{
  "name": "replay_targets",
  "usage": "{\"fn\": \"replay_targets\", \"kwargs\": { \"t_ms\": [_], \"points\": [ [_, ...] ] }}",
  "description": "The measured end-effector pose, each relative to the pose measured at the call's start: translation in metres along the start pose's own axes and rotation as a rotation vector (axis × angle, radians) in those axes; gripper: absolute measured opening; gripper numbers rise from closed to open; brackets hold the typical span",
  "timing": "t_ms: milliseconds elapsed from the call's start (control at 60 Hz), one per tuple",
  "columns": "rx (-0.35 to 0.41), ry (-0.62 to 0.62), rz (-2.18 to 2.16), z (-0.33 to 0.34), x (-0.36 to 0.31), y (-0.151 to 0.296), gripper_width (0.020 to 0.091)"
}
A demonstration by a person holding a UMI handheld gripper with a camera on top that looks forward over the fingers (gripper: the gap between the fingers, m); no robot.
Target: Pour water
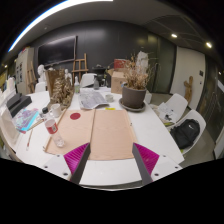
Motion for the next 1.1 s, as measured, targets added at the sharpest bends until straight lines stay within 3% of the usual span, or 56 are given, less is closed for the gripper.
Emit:
{"fn": "replay_targets", "kwargs": {
  "t_ms": [217,517,717,883,1050,1100],
  "points": [
    [0.0,0.128,0.015,-0.006,-0.059,-0.031,0.0854],
    [0.083,0.264,0.087,-0.054,-0.189,-0.059,0.0857],
    [0.174,0.213,0.086,-0.124,-0.258,-0.047,0.0858],
    [0.196,0.13,0.017,-0.187,-0.285,-0.033,0.0844],
    [0.239,0.078,-0.005,-0.229,-0.3,-0.024,0.0638],
    [0.255,0.066,0.014,-0.234,-0.3,-0.02,0.0498]
  ]
}}
Point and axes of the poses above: the point between the fingertips, and its own axes, seen from behind it with the camera up: x to the right, y up, z backward, against the way the camera looks, the point moved 8 cm from there along z, backward, against the way the camera looks, and after that the axes turned 5 degrees about -x, right-handed, at the moved point
